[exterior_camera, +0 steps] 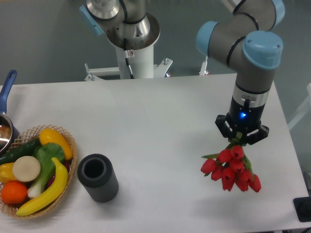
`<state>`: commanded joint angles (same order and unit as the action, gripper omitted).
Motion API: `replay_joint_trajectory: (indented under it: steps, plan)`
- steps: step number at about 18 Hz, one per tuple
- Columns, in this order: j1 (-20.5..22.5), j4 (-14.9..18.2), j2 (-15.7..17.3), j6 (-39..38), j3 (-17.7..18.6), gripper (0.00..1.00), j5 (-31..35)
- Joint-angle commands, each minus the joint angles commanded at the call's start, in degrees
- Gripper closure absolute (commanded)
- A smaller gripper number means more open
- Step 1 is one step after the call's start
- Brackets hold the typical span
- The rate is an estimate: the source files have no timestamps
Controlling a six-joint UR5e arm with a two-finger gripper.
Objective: Insert the flowers into the vase
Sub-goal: 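Carry the red tulips toward the dark grey vase and lower stems in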
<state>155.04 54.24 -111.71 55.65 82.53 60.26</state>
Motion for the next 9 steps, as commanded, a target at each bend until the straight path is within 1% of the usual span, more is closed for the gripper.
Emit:
replay_joint_trajectory:
  steps: [2,4,7,9]
  plan:
    - [-0.1,-2.0,-0.2,-3.1,-0.1,1.0,-8.5]
    - [-0.2,-2.4,-0.4,-4.2,-0.1,1.0,-14.4]
    - [-1.1,-2.4,-0.3,-4.3,-0.6,1.0,-21.1]
    - [-2.8,-2.6,-0.2,-4.8,-1.7,1.0,-24.4]
